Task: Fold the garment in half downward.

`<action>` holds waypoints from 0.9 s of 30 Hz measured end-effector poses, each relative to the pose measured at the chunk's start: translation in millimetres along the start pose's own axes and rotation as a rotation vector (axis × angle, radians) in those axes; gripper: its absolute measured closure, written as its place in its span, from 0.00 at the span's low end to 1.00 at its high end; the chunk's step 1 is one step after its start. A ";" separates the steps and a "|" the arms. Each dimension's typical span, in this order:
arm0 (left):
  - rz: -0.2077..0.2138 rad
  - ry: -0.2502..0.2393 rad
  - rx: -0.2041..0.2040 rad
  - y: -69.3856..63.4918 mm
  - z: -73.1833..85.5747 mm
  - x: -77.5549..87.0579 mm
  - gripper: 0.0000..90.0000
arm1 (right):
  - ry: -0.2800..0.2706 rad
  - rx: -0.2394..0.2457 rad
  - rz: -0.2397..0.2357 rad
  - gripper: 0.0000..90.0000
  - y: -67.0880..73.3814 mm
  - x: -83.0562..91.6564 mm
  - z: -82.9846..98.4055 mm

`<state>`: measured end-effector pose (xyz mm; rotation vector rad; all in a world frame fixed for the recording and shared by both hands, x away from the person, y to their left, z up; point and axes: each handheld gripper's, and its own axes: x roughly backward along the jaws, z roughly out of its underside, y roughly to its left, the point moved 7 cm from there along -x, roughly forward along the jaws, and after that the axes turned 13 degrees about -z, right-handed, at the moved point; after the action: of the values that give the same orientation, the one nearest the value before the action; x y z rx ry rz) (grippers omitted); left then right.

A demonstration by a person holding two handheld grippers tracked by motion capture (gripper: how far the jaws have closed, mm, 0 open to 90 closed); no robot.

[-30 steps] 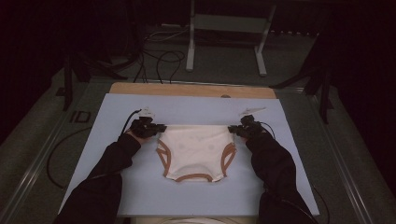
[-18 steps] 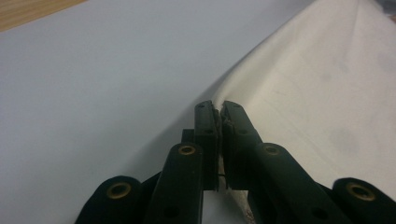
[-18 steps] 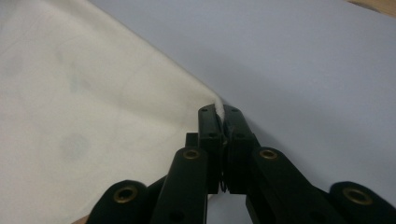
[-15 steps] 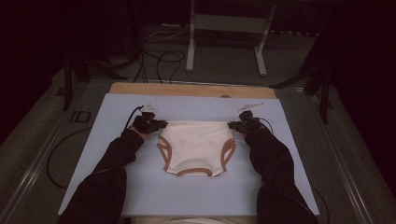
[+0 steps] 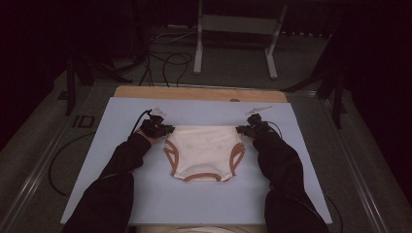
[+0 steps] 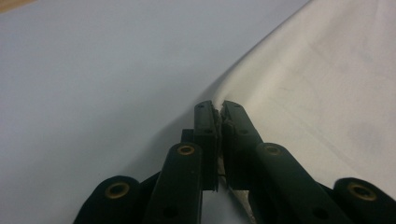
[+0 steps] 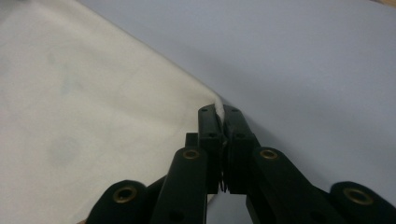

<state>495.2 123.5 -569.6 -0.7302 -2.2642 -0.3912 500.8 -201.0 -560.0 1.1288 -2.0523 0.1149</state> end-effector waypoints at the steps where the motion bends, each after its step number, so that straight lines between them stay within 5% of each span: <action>1: 0.000 0.004 0.003 0.3 0.1 -0.5 0.95 | 0.001 -0.005 0.001 0.98 -0.7 -0.9 0.4; 12: -0.023 0.019 0.005 0.3 -0.2 -3.1 0.93 | 0.004 -0.024 0.003 0.98 -5.2 -7.8 3.6; 19: -0.073 0.039 0.013 3.1 0.2 -3.6 0.74 | 0.017 -0.018 0.012 0.95 -4.4 -8.7 3.4; 22: -0.090 0.025 0.030 4.6 -1.6 -0.5 0.51 | 0.005 -0.025 -0.002 0.80 -2.8 -7.9 1.7; 27: -0.061 -0.020 0.078 6.0 -8.8 9.6 0.30 | -0.009 -0.011 -0.040 0.52 5.2 -2.8 -3.7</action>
<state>498.0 127.9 -556.2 -0.6293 -2.3112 -0.3232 500.0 -194.4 -557.8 1.1651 -2.0345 0.0787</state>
